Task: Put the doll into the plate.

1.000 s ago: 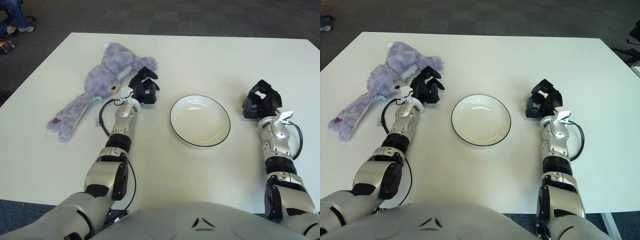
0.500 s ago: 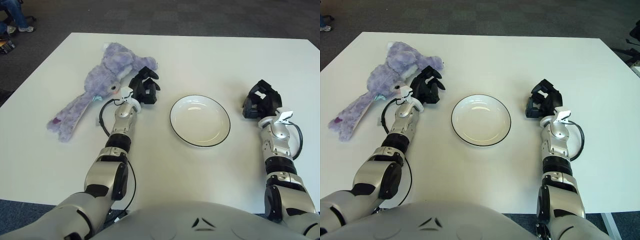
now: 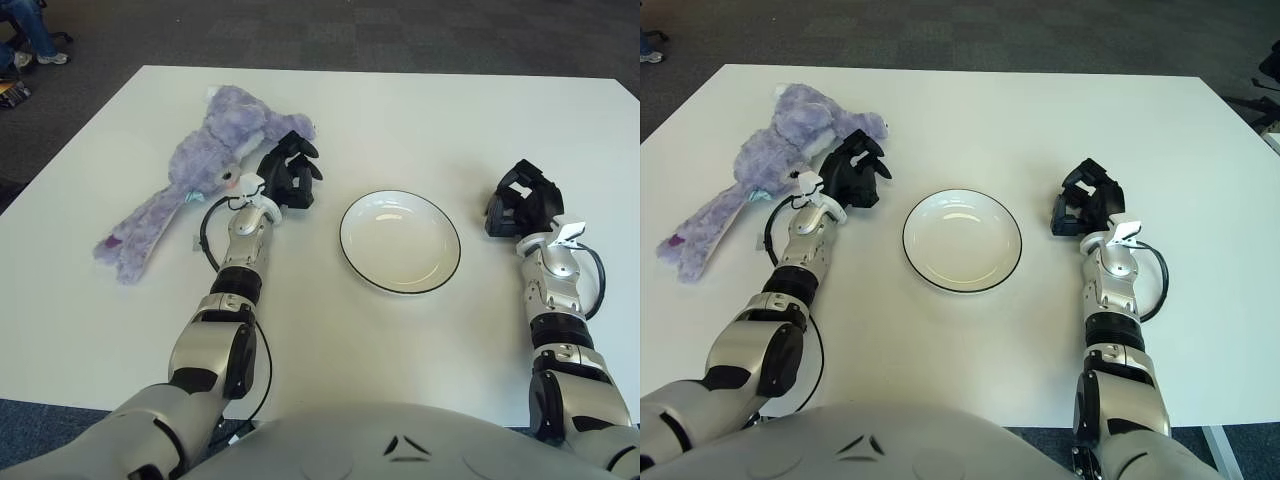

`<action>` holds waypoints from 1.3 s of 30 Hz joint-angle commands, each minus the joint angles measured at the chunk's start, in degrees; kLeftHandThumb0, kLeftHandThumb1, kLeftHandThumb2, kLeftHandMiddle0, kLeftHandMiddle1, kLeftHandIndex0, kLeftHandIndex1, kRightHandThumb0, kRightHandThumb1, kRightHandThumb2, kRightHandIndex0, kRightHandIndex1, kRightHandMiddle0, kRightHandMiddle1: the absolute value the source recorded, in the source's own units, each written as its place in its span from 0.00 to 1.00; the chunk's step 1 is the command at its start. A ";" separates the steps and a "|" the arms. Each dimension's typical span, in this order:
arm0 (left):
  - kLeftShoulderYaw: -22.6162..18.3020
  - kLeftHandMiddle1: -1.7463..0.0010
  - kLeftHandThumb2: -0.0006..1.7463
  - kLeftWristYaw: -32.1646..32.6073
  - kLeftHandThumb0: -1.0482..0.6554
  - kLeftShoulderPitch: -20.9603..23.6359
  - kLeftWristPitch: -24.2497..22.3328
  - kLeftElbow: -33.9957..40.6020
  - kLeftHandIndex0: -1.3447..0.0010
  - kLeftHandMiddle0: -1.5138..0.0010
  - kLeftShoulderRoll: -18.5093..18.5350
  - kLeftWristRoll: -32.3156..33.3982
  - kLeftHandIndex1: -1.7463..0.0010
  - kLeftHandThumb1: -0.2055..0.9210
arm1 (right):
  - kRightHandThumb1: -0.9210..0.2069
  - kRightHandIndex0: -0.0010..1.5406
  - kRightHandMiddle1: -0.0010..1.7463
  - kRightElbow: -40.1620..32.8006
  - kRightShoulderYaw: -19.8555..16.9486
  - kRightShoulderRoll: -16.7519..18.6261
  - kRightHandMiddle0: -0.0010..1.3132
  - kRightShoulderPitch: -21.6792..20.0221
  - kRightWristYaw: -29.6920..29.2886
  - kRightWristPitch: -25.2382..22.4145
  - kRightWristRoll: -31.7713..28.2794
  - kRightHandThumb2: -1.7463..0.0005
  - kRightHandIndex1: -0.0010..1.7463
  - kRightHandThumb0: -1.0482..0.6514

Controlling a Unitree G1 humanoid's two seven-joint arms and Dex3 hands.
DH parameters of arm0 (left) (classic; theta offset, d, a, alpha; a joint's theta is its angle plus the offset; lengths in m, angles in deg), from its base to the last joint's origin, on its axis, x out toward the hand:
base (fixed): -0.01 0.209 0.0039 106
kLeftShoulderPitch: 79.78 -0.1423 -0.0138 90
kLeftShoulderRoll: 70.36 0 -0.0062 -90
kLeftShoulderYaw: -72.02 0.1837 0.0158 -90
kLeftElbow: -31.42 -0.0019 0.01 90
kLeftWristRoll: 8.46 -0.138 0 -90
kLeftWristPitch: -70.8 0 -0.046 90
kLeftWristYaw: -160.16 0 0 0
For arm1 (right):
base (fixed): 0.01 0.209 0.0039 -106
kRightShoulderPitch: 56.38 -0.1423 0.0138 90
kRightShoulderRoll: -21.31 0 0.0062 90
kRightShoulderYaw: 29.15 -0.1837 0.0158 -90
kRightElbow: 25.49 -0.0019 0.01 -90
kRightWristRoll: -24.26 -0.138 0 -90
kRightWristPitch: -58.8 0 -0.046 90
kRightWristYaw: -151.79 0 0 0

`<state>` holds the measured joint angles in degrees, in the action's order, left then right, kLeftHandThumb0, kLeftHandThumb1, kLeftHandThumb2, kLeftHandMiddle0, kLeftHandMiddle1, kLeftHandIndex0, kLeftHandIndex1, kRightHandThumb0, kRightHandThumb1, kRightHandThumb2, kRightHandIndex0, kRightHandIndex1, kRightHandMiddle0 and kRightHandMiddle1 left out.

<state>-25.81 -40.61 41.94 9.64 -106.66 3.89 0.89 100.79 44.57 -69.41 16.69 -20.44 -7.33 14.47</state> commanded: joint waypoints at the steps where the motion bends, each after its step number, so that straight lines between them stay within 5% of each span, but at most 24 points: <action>1: -0.74 0.00 0.78 -1.33 0.61 -2.20 1.33 -2.26 0.62 0.65 -0.32 1.41 0.00 0.44 | 0.89 0.62 1.00 2.36 0.32 1.36 0.51 2.79 -0.13 -0.52 0.42 0.01 0.94 0.62; 23: -2.26 0.00 0.77 -4.72 0.61 -0.59 11.58 -5.95 0.63 0.66 -0.62 1.91 0.00 0.45 | 0.88 0.60 1.00 3.84 -1.21 2.36 0.50 1.07 -1.71 -3.40 -0.97 0.00 0.97 0.62; 33: -0.45 0.00 0.55 -2.90 0.61 -0.92 17.66 -5.05 0.80 0.81 0.02 -1.60 0.00 0.74 | 0.87 0.59 1.00 3.20 -1.44 2.66 0.50 0.90 -3.40 -5.20 -0.78 0.01 0.98 0.61; 35: -0.16 0.10 0.40 -2.42 0.61 -1.39 18.56 -4.11 0.84 0.78 0.23 -2.23 0.00 0.86 | 0.87 0.59 1.00 2.99 -1.50 2.79 0.50 0.90 -3.65 -5.66 -0.89 0.01 0.98 0.61; 39: 0.21 0.23 0.32 -2.06 0.45 -1.99 19.01 -2.89 0.85 0.83 0.79 -2.65 0.00 0.97 | 0.86 0.59 1.00 2.54 -1.60 3.09 0.49 0.99 -3.95 -6.21 -0.95 0.01 0.98 0.61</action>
<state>-25.90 -43.54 43.12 27.64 -109.18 4.19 -1.22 101.54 42.82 -68.36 14.97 -23.89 -10.90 14.08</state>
